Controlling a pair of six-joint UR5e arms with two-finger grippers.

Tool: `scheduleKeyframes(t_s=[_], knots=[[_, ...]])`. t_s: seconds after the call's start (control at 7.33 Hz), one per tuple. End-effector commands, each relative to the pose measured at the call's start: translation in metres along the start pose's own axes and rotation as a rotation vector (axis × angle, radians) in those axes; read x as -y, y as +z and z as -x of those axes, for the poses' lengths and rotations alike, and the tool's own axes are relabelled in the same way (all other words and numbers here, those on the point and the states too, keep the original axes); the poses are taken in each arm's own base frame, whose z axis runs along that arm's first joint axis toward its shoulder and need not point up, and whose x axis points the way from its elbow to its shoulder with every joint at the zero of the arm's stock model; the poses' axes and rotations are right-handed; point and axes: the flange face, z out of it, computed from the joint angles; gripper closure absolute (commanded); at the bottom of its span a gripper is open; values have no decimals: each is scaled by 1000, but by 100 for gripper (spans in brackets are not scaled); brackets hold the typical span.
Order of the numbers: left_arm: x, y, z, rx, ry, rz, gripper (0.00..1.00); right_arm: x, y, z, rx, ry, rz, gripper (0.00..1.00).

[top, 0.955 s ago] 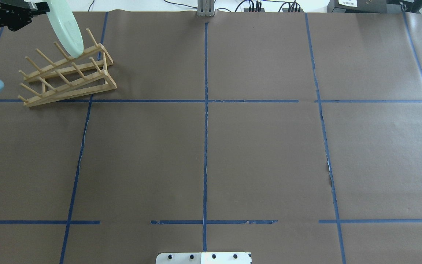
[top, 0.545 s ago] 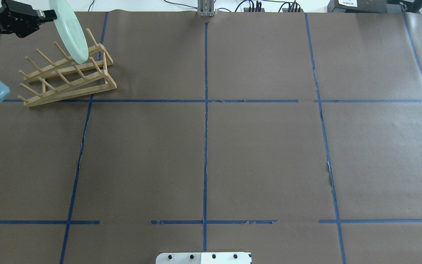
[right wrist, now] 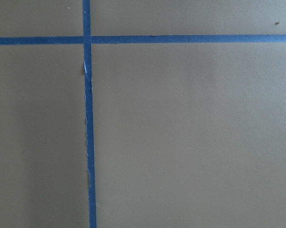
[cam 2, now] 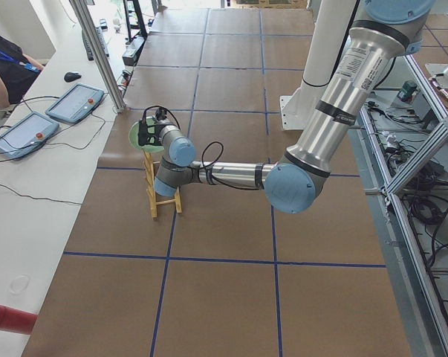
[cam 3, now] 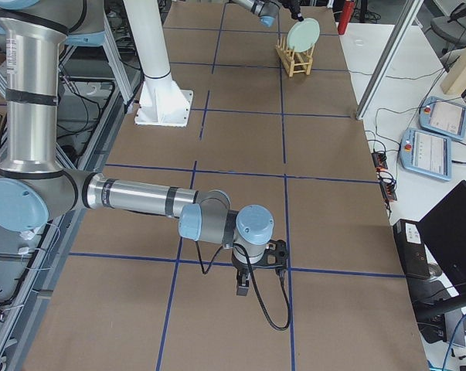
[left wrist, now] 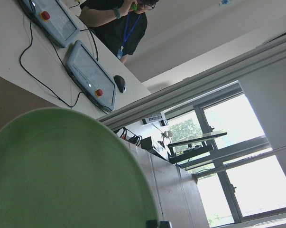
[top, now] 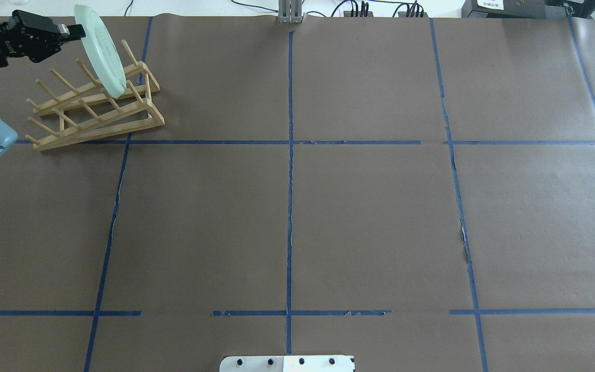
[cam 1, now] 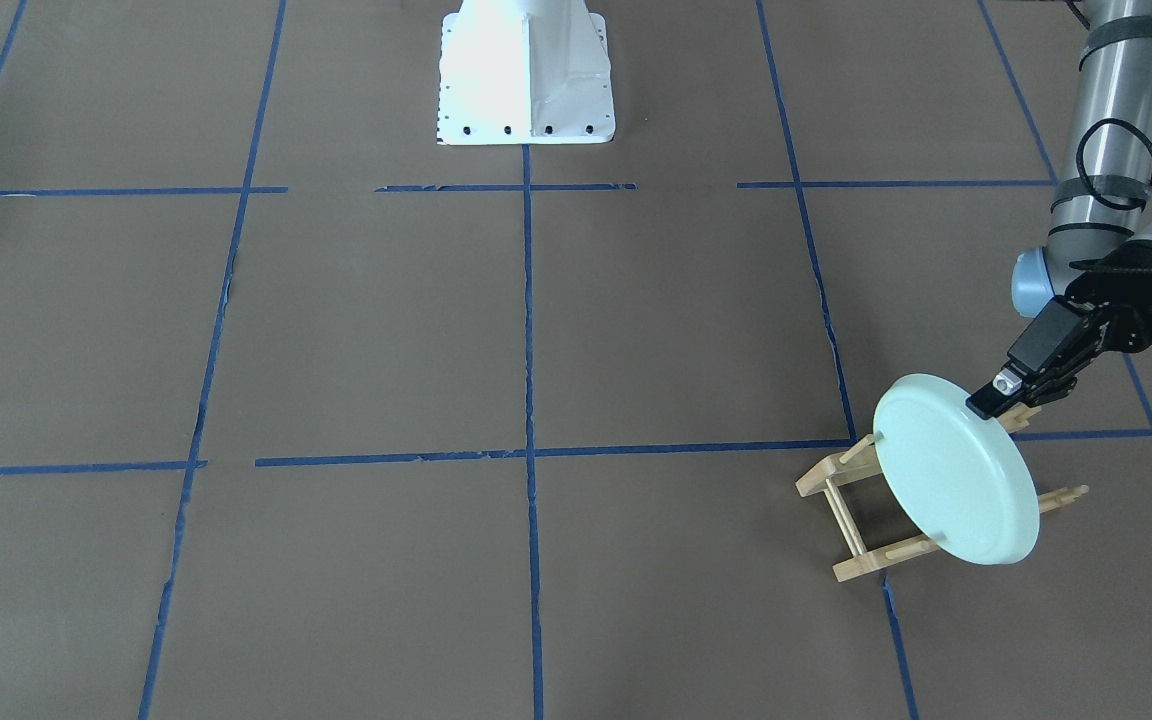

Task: Place plate on rack
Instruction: 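Lower the upright plate between the rack pegs with the left gripper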

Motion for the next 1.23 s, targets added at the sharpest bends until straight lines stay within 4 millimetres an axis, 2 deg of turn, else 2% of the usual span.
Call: scheduleKeyframes(t_s=[0.0, 0.82, 0.95, 1.09], knots=[[-7, 7, 5, 3, -7, 1, 100, 0, 0, 0, 0, 1, 1, 0], [-8, 8, 17, 24, -23, -6, 100, 0, 0, 0, 0, 1, 1, 0], [-8, 8, 17, 28, -25, -7, 21, 0, 0, 0, 0, 0, 0, 0], [-8, 9, 17, 27, -26, -6, 0, 0, 0, 0, 0, 1, 1, 0]])
